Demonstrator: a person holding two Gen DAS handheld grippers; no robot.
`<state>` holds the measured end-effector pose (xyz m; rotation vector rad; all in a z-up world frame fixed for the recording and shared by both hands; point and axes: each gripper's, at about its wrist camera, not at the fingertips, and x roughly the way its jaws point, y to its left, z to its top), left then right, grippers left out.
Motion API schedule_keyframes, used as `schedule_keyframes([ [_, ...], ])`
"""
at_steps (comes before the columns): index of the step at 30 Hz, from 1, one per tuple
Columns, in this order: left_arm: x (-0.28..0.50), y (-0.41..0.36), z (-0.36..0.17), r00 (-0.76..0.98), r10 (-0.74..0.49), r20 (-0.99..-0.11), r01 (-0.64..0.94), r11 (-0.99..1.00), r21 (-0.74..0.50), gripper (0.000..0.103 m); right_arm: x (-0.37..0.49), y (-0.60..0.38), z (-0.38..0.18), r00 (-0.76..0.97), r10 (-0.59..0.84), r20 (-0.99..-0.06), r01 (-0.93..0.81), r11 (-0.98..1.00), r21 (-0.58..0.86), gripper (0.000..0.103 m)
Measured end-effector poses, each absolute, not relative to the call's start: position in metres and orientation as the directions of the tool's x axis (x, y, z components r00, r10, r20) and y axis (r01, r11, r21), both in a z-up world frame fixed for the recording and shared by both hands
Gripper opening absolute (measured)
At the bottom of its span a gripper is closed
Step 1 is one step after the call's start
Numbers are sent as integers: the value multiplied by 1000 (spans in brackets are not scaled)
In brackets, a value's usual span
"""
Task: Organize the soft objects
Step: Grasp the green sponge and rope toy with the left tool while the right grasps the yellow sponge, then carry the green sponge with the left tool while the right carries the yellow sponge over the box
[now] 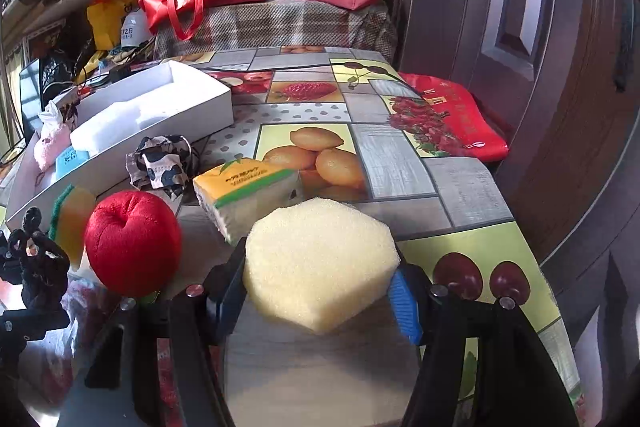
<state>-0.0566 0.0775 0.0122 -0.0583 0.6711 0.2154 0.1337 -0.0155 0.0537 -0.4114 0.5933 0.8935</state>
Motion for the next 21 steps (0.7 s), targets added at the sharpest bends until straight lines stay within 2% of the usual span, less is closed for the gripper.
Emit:
schedule_keyframes([
  [3, -72, 73, 22, 801, 253, -543, -268, 962, 53, 31, 141, -34, 63, 540, 618, -571, -769, 639, -35, 63],
  [6, -95, 80, 31, 846, 284, -452, -313, 950, 10, 31, 142, -53, 72, 582, 640, -501, -734, 679, 15, 63],
  [8, -103, 88, 35, 844, 327, -425, -354, 935, 16, 31, 140, -59, 76, 610, 646, -460, -719, 694, 21, 63],
  [12, -116, 102, 37, 824, 408, -393, -420, 906, 60, 31, 125, -53, 80, 654, 636, -410, -714, 698, -56, 63],
  [16, -128, 125, 37, 804, 446, -393, -475, 880, 28, 31, 110, -45, 81, 671, 640, -375, -723, 678, -137, 64],
  [21, -133, 134, 34, 790, 462, -403, -508, 861, -9, 31, 101, -41, 82, 637, 681, -361, -756, 644, -121, 64],
])
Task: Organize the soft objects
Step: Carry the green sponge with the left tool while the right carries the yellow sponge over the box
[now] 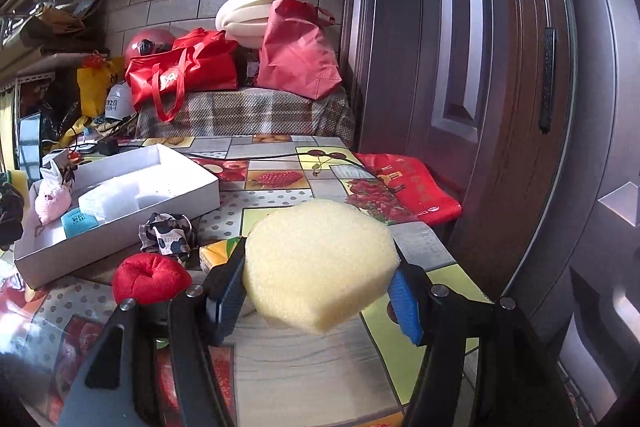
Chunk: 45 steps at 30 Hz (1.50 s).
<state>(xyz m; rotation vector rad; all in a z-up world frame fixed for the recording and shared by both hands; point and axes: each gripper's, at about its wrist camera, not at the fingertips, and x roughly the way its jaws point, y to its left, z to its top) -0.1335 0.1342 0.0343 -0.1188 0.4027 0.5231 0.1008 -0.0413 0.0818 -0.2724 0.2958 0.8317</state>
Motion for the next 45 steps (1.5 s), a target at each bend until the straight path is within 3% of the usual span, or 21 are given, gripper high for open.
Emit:
schedule_keyframes([
  [6, -135, 127, 36, 774, 541, -329, -532, 838, 126, 32, 87, -31, 81, 599, 712, -367, -785, 612, -94, 64],
  [20, -154, 177, 35, 719, 608, -337, -634, 772, 39, 32, 38, 12, 76, 485, 783, -390, -866, 492, -90, 64],
  [45, -143, 211, 36, 635, 702, -324, -729, 682, 49, 32, 0, 86, 69, 387, 818, -425, -913, 403, -57, 63],
])
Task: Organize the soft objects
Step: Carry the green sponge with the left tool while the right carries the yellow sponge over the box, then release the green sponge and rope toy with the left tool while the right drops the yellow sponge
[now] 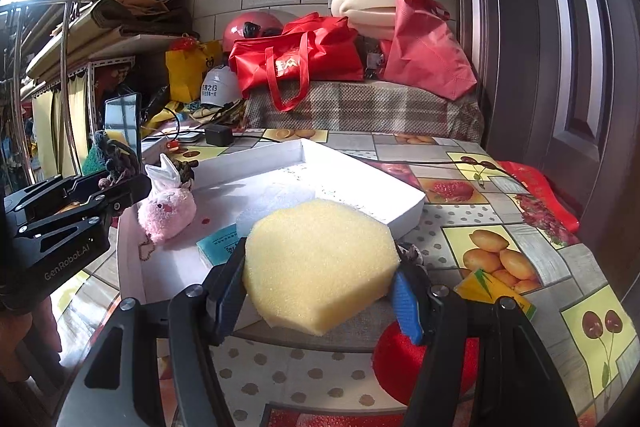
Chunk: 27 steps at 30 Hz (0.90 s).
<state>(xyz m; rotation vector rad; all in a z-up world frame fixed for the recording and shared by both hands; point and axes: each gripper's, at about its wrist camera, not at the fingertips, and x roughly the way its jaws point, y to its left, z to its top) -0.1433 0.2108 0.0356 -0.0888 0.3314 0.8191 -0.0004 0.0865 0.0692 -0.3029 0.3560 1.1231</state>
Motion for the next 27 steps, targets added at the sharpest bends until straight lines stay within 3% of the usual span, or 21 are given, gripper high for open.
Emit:
schedule_keyframes([
  [17, -139, 243, 34, 593, 728, -344, -774, 634, 6, 32, 11, 123, 70, 415, 810, -415, -892, 453, -8, 63],
  [27, -109, 252, 33, 568, 736, -369, -760, 641, 109, 32, 20, 151, 70, 415, 806, -422, -892, 452, -14, 63],
])
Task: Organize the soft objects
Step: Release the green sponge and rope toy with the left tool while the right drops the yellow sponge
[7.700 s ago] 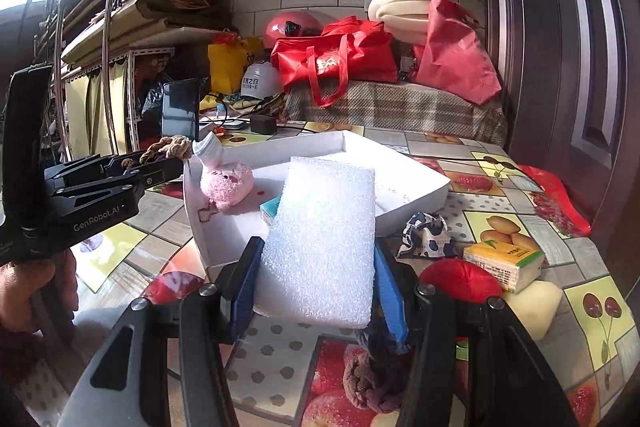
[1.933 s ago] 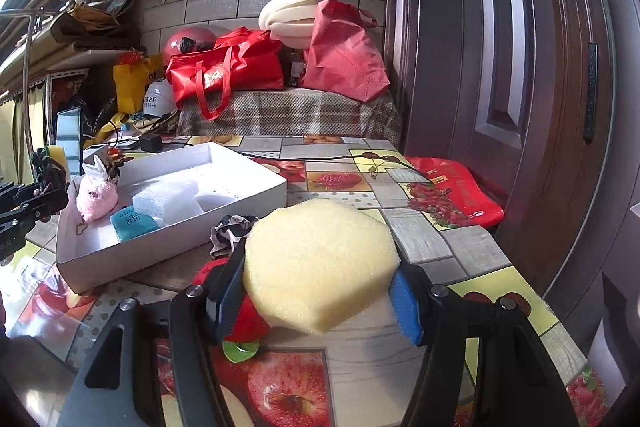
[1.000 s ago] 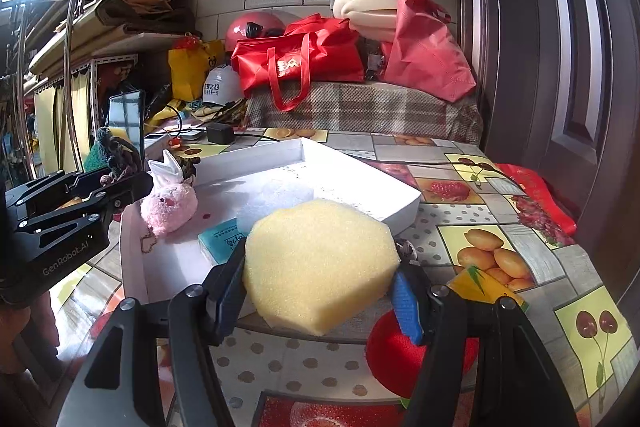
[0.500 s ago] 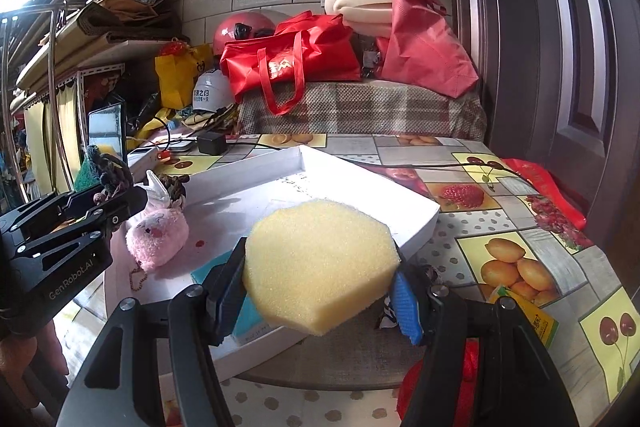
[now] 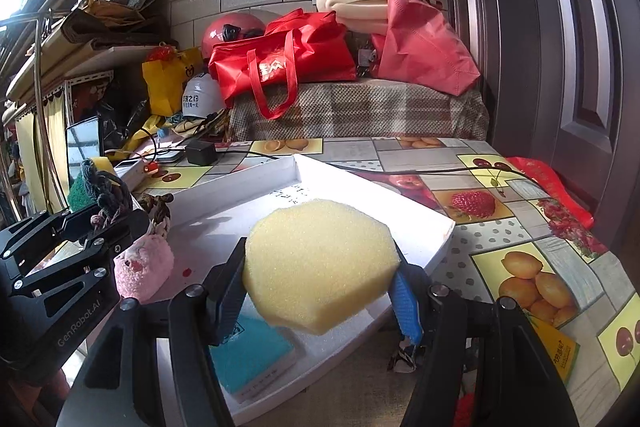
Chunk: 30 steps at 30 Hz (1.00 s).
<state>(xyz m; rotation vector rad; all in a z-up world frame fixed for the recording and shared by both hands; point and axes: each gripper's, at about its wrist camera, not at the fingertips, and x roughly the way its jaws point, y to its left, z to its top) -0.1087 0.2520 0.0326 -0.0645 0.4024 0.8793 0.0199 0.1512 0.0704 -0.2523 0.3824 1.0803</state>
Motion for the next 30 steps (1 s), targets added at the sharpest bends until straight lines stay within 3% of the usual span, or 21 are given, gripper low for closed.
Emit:
schedule_keyframes([
  [8, -106, 266, 31, 567, 717, -406, -757, 647, 86, 32, 42, 180, 68, 447, 767, -460, -870, 493, -22, 64],
  [14, -106, 273, 30, 556, 714, -424, -769, 636, 63, 32, 66, 200, 53, 354, 718, -600, -876, 479, 55, 63],
  [22, -102, 274, 29, 550, 711, -438, -764, 640, 80, 33, 12, 207, 59, 369, 769, -522, -927, 343, -150, 64],
  [26, -101, 274, 29, 547, 713, -438, -766, 637, 81, 33, 22, 206, 60, 370, 765, -528, -923, 366, -118, 66],
  [28, -103, 274, 29, 547, 714, -437, -766, 637, 82, 41, 29, 206, 60, 363, 761, -538, -922, 378, -88, 74],
  [29, -103, 273, 29, 542, 721, -432, -771, 631, 85, 43, 30, 206, 60, 363, 759, -541, -920, 383, -81, 85],
  [30, -105, 273, 29, 533, 732, -424, -781, 619, 88, 52, 32, 205, 60, 371, 756, -540, -916, 393, -79, 86],
])
